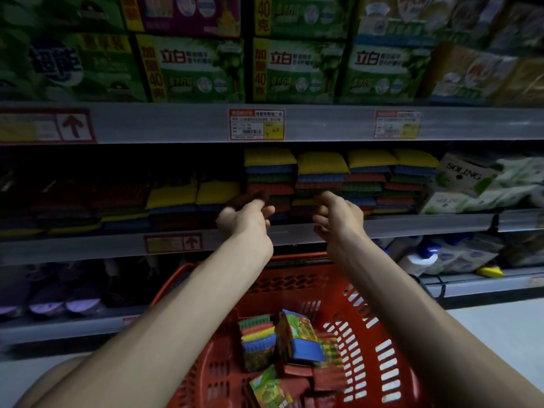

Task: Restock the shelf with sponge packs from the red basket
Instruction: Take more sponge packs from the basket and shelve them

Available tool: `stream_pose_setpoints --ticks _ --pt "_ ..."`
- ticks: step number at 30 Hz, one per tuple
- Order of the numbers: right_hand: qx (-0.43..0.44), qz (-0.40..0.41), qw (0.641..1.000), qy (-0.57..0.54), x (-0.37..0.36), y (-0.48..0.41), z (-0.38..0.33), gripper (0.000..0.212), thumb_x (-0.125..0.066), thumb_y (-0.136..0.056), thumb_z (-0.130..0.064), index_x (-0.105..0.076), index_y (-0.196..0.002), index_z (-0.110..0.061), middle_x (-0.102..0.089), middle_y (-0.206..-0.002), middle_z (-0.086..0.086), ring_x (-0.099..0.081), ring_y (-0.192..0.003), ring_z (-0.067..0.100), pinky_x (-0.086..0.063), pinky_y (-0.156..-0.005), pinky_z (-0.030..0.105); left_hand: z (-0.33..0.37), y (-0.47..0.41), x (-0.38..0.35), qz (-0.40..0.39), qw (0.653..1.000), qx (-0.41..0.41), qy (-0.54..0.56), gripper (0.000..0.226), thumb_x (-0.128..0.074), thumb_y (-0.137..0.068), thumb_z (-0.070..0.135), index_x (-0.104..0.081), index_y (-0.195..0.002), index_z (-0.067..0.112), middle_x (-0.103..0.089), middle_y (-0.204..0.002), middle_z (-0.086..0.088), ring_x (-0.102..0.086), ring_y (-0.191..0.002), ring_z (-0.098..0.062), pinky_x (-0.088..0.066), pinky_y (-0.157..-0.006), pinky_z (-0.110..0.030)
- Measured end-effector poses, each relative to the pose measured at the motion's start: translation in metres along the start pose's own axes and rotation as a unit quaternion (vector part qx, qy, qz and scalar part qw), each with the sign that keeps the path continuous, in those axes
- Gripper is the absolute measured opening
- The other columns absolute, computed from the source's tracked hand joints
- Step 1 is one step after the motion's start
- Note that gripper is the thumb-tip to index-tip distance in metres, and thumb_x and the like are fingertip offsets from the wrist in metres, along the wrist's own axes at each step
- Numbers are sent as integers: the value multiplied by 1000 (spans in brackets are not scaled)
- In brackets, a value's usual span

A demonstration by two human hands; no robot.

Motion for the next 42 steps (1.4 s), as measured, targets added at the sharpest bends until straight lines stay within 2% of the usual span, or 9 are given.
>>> stream_pose_setpoints --ticks 8,16,20,22,27,31,36,39,42 --pt "-4 1 1000 -18 0 -1 4 19 -61 -96 -9 -46 -107 -12 -34 -41 -11 -28 -34 7 -25 -40 23 2 4 2 -1 1000 -3 -27 30 -74 -90 4 -51 -72 10 -57 -60 -6 -50 -47 -13 -40 -42 -20" --pt "-8 2 1000 -20 0 1 6 21 -61 -98 -10 -52 -117 -9 -34 -41 -11 -27 -34 7 -24 -38 22 2 4 5 -8 1000 0 -20 30 -74 -89 1 -51 -72 10 -60 -65 -6 -56 -51 -12 -42 -46 -21" --pt "-7 1 1000 -14 -1 2 6 14 -62 -97 -11 -51 -106 -12 -34 -41 -11 -28 -33 7 -25 -37 21 1 4 5 -13 1000 9 -8 19 -73 -90 1 -55 -96 3 -64 -68 -7 -62 -50 -9 -45 -44 -20" --pt "-5 3 1000 -14 -1 2 6 14 -62 -97 -12 -49 -104 -13 -35 -40 -11 -30 -32 6 -26 -36 21 0 4 6 -12 1000 14 -5 26 -73 -91 2 -55 -110 2 -65 -68 -6 -63 -46 -7 -46 -42 -19" --pt "-1 3 1000 3 -1 4 8 13 -63 -97 -16 -51 -91 -16 -40 -40 -12 -37 -32 4 -30 -39 23 3 2 2 -35 999 28 -12 31 -72 -93 4 -45 -79 8 -58 -37 6 -53 -28 -2 -42 -36 -15" --pt "4 5 1000 -6 -1 5 7 19 -62 -98 -14 -49 -84 -17 -38 -42 -11 -34 -33 6 -28 -38 23 5 3 4 -25 999 29 -16 22 -72 -92 4 -51 -96 1 -63 -56 -2 -55 -31 -3 -43 -36 -15" --pt "7 15 1000 -15 0 6 3 21 -60 -99 -8 -50 -81 -14 -37 -45 -7 -32 -33 6 -25 -36 23 6 5 6 -26 999 16 -13 43 -72 -92 4 -51 -128 -5 -63 -55 -1 -56 -32 -2 -42 -36 -15" --pt "10 14 1000 -12 0 7 2 16 -60 -98 -9 -52 -86 -14 -37 -46 -7 -32 -34 7 -25 -37 23 8 8 6 -28 999 9 -25 45 -70 -93 2 -49 -132 -6 -63 -64 -3 -58 -33 -1 -43 -38 -15" --pt "6 13 1000 -13 -1 6 5 11 -60 -98 -10 -53 -91 -13 -37 -44 -9 -32 -34 6 -26 -36 23 7 8 4 -39 999 14 -26 33 -69 -94 2 -49 -120 -3 -61 -43 4 -56 -33 -3 -45 -38 -16"
Point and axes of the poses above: each hand's wrist, its own y-axis away from the middle knuckle, its own x-axis out of the back of the hand, z = x × y, the point moved 8 cm from there along -y, towards the middle knuckle
